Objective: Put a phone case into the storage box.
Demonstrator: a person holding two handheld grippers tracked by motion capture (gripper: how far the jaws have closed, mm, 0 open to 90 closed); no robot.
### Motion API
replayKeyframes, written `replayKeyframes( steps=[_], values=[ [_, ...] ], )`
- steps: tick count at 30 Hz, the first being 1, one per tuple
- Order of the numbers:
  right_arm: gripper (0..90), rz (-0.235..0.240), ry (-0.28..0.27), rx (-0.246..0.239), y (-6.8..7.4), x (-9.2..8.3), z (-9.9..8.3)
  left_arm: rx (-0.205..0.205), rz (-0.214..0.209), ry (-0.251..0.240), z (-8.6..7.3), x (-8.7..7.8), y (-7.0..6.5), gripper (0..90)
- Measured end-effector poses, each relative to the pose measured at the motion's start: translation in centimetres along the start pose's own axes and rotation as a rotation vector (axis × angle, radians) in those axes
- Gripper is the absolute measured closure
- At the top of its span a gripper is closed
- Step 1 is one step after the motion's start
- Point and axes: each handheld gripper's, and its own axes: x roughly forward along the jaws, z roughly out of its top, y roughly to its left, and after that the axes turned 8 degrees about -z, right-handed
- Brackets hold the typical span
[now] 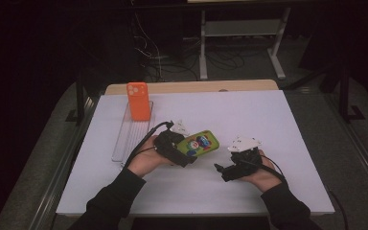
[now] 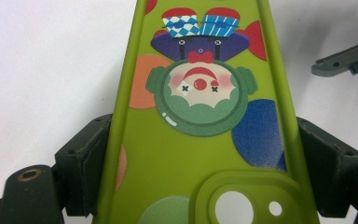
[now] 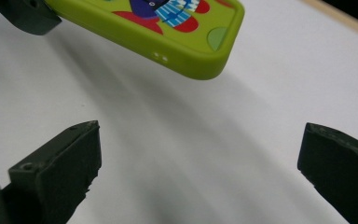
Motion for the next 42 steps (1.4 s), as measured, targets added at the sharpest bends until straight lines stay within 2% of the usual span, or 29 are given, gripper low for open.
replayKeyframes(
  steps=[1, 2, 6, 7, 8, 11, 17, 18, 20, 24, 27, 30, 35, 42],
  values=[
    [0.0, -0.007, -0.004, -0.004, 0.1, 0.0, 0.0, -0.001, 0.002, -0.005, 0.0, 0.0, 0.0, 15.2],
    [0.0, -0.017, -0.013, -0.014, 0.1, -0.1, 0.1, 0.023, -0.002, 0.024, 0.1, -0.3, 0.2, 15.2],
    [0.0, -0.064, -0.027, -0.050, 0.2, -0.2, 0.1, 0.020, 0.001, 0.014, 0.1, -0.3, 0.3, 15.2],
    [0.0, -0.073, -0.027, -0.078, 0.2, -0.2, 0.0, 0.025, 0.002, 0.015, 0.1, -0.3, 0.3, 15.3],
    [0.0, -0.082, -0.034, -0.083, 0.3, -0.3, 0.0, 0.026, 0.002, 0.015, 0.1, -0.3, 0.3, 15.2],
    [0.0, -0.123, -0.048, -0.159, 0.5, -0.3, 0.0, 0.024, -0.002, 0.012, 0.1, -0.3, 0.3, 15.3],
    [0.0, -0.201, -0.080, -0.272, 1.3, -0.3, -0.1, 0.037, -0.008, 0.013, 0.1, -0.3, 0.3, 15.3],
    [0.0, -0.216, -0.085, -0.306, 1.4, -0.3, -0.1, 0.022, -0.006, -0.004, 0.1, -0.2, 0.2, 15.3],
    [0.0, -0.245, -0.088, -0.354, 1.6, -0.3, -0.1, 0.014, -0.012, -0.008, 0.1, -0.3, 0.2, 15.3],
    [0.0, -0.281, -0.099, -0.427, 2.2, -0.2, -0.2, 0.000, -0.015, -0.019, 0.1, -0.2, 0.1, 15.3],
    [0.0, -0.293, -0.103, -0.478, 2.4, -0.1, -0.3, -0.009, -0.021, -0.005, 0.1, -0.2, 0.1, 15.3],
    [0.0, -0.333, -0.110, -0.525, 2.8, 0.0, -0.5, -0.003, -0.021, 0.002, 0.1, -0.3, 0.2, 15.3],
    [0.0, -0.397, -0.118, -0.668, 3.3, 0.3, -0.8, 0.024, -0.012, 0.018, 0.1, -0.2, 0.2, 15.3],
    [0.0, -0.481, -0.162, -0.816, 4.5, 0.6, -0.8, 0.008, -0.020, 0.003, 0.2, 0.0, -0.1, 15.3]
  ],
)
